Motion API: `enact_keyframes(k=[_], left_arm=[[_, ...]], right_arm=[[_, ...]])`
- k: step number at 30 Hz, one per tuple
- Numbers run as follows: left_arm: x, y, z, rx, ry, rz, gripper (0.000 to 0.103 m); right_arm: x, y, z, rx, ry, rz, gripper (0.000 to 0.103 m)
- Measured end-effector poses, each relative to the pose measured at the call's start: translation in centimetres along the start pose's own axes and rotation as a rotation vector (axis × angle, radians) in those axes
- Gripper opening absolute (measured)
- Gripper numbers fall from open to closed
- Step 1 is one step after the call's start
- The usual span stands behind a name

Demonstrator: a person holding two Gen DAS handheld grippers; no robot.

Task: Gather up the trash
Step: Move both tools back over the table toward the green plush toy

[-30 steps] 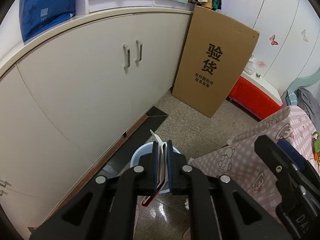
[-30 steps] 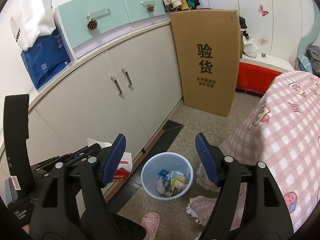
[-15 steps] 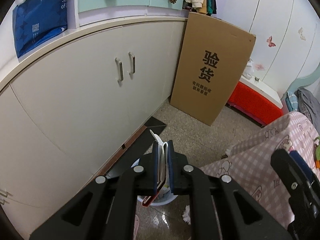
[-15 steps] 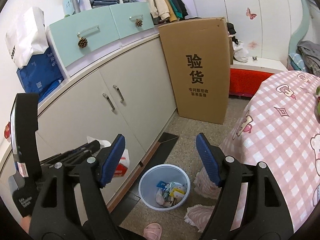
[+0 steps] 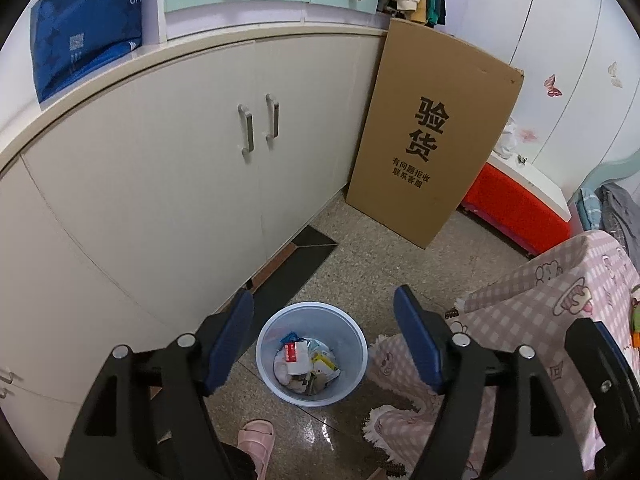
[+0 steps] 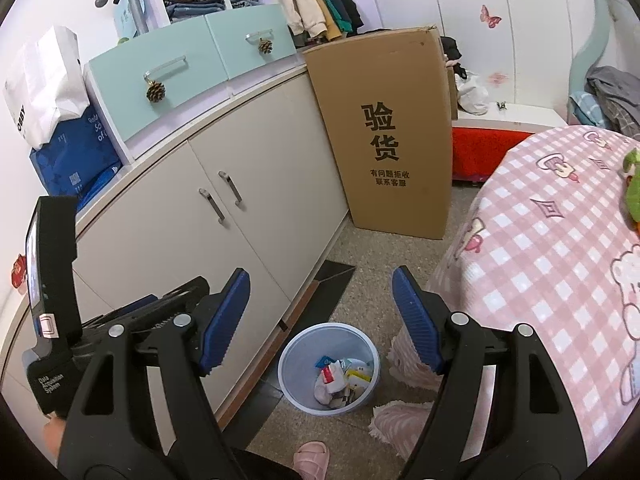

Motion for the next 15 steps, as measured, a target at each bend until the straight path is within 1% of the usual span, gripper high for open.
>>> enact_keyframes(k=[7, 10, 15], left_arm=[[1.8, 3.1, 0.1, 0.037, -0.011, 0.031, 0.075], [3.7, 4.5, 0.3, 0.055, -0.035, 0.054, 0.075], [8.1, 6.0, 0.8, 0.067, -0.102, 0.107, 0.077]], right_arm=[[1.7, 2.9, -0.5, 0.031, -0.029, 0.002, 0.075], [3.0, 4.4, -0.7, 0.048, -0.043, 0.014, 0.075], [6.7, 6.7, -0.7, 0.078, -0.095, 0.053, 0.075]])
Point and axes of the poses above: each gripper's, at about its wrist camera, not at the fingertips, and y roughly against the way its jaws point, x to its right, z to its underside, the point moved 5 cm from there along -y, roughly the way its jaws point, and after that the axes turned 15 degrees about z, right-handed, at the moved point
